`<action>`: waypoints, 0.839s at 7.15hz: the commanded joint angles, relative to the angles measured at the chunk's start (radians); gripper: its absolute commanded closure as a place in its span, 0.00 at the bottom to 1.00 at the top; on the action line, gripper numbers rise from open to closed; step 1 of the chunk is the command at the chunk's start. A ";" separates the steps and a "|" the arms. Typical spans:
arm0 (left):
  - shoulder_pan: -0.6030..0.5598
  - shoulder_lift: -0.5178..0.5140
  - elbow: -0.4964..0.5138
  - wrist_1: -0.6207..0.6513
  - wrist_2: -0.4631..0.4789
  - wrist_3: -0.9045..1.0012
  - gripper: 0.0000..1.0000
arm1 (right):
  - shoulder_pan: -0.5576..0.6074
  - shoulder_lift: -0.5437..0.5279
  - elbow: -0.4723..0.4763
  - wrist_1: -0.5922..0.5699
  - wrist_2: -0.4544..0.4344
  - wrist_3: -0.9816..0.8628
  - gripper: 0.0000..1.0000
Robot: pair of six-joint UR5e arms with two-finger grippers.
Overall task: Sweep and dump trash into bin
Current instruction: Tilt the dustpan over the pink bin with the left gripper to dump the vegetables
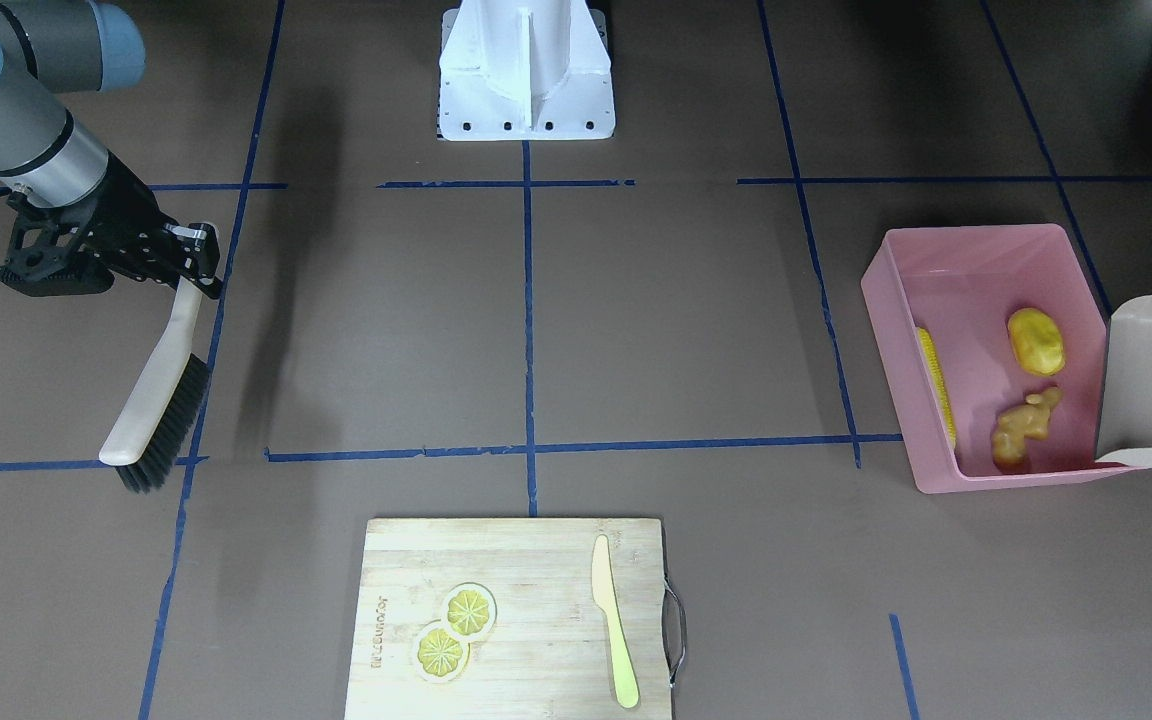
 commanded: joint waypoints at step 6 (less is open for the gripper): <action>0.284 -0.226 -0.228 0.261 -0.269 -0.782 0.93 | 0.071 -0.087 0.043 0.000 0.011 -0.044 0.99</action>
